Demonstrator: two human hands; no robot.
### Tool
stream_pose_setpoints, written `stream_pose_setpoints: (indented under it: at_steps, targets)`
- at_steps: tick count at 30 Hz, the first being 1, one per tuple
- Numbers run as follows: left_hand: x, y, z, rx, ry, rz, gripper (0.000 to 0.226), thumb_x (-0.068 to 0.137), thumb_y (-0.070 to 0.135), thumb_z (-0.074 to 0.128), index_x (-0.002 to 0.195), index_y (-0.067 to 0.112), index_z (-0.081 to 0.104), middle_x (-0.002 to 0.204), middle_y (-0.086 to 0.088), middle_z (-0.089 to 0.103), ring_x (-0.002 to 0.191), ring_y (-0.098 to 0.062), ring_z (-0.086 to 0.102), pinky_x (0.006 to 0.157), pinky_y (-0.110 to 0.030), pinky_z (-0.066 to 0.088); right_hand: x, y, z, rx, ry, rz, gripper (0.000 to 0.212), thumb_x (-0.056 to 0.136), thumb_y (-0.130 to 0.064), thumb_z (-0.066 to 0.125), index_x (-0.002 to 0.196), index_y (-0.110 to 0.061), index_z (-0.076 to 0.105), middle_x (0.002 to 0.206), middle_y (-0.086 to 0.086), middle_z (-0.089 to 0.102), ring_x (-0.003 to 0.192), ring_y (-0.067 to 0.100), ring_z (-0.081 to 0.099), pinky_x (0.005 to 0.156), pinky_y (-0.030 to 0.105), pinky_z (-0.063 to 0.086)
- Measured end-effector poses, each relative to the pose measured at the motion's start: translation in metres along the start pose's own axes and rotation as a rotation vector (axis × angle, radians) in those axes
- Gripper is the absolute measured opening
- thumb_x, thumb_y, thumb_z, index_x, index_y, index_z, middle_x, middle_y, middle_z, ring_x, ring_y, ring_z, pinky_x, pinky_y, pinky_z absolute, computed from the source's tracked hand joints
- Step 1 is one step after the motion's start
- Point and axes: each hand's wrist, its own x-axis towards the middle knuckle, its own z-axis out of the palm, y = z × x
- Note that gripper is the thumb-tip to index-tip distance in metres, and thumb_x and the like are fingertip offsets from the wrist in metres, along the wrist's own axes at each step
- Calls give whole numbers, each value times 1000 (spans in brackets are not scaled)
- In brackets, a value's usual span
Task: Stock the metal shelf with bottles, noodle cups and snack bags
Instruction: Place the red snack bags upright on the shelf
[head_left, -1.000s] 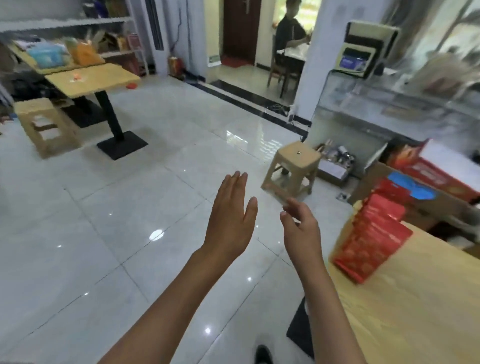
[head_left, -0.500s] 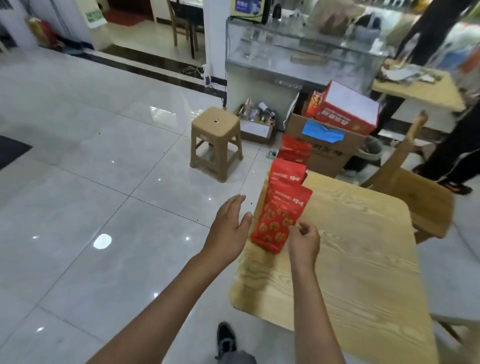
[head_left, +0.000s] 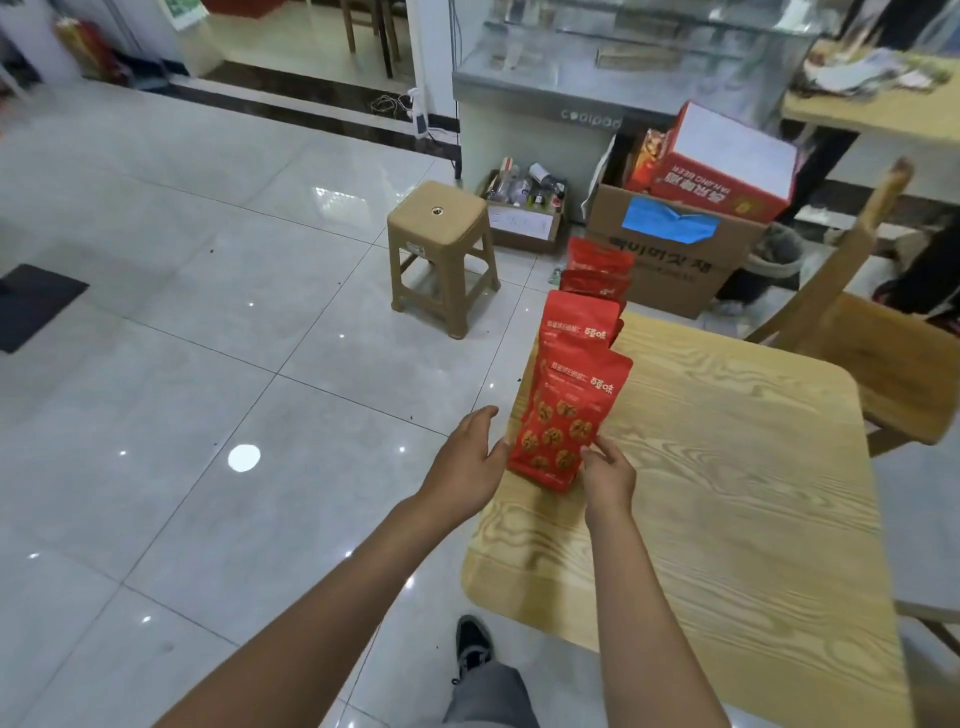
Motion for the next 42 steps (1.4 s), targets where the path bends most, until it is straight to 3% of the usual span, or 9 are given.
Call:
stream_pose_setpoints:
  at_steps: [5, 10, 13, 16, 20, 24, 28, 35, 42]
  targets:
    - [0, -5, -2, 4, 10, -15, 51, 102, 32, 44, 150, 18, 32, 156, 1, 32, 138, -16, 36, 101, -20, 27, -3, 5, -5, 77, -3, 35, 8, 95, -4, 60, 102, -9, 62, 92, 5, 63, 69, 9, 57, 50, 22, 44]
    - [-4, -10, -6, 5, 23, -34, 49, 102, 33, 43, 148, 19, 35, 153, -1, 37, 135, -19, 40, 108, -30, 33, -17, 13, -4, 83, -86, -9, 17, 98, -8, 56, 82, -14, 59, 93, 3, 66, 77, 13, 61, 65, 29, 52]
    - [-9, -15, -11, -14, 44, -53, 47, 102, 32, 44, 147, 20, 37, 149, -1, 41, 125, -18, 46, 105, -33, 37, -34, 16, 1, 67, -125, -59, 13, 99, -13, 55, 87, -13, 60, 98, 7, 68, 83, 17, 63, 80, 44, 56]
    - [-16, -21, -21, -54, 83, -54, 44, 102, 30, 45, 144, 22, 41, 144, -1, 45, 113, -13, 48, 99, -30, 39, -59, 11, 11, 81, -203, -103, 9, 100, -13, 54, 93, -12, 60, 99, 2, 67, 88, 18, 64, 80, 43, 57]
    - [-31, -37, -46, -158, 198, -66, 37, 102, 26, 46, 138, 23, 49, 137, -2, 52, 117, -12, 49, 94, -27, 41, -104, -4, 46, -8, -359, -226, 12, 99, -15, 55, 89, -13, 61, 94, -1, 66, 91, 18, 63, 83, 44, 56]
    - [-63, -65, -93, -291, 436, -98, 36, 101, 26, 50, 136, 23, 51, 133, 2, 55, 120, -14, 53, 92, -26, 44, -157, -21, 101, -113, -544, -321, 14, 100, -16, 54, 89, -12, 61, 96, 3, 67, 92, 18, 64, 77, 36, 57]
    - [-112, -101, -151, -436, 699, -212, 43, 99, 34, 55, 140, 23, 46, 142, 4, 51, 127, -17, 50, 104, -40, 47, -219, -24, 160, -217, -781, -407, 13, 100, -15, 53, 90, -13, 61, 93, 2, 68, 89, 16, 65, 76, 34, 56]
    - [-260, -168, -232, -610, 1166, -227, 24, 96, 20, 60, 119, 26, 59, 111, 17, 63, 101, -4, 61, 78, -15, 48, -378, 18, 244, -352, -1252, -538, 12, 99, -15, 56, 88, -17, 62, 89, -2, 68, 85, 13, 67, 72, 30, 58]
    - [-455, -226, -267, -588, 1737, -344, 12, 91, 17, 66, 99, 23, 59, 97, 13, 64, 91, -7, 62, 71, -18, 49, -577, 112, 283, -474, -1726, -614, 12, 99, -16, 55, 89, -18, 62, 91, -1, 67, 85, 14, 65, 73, 34, 56]
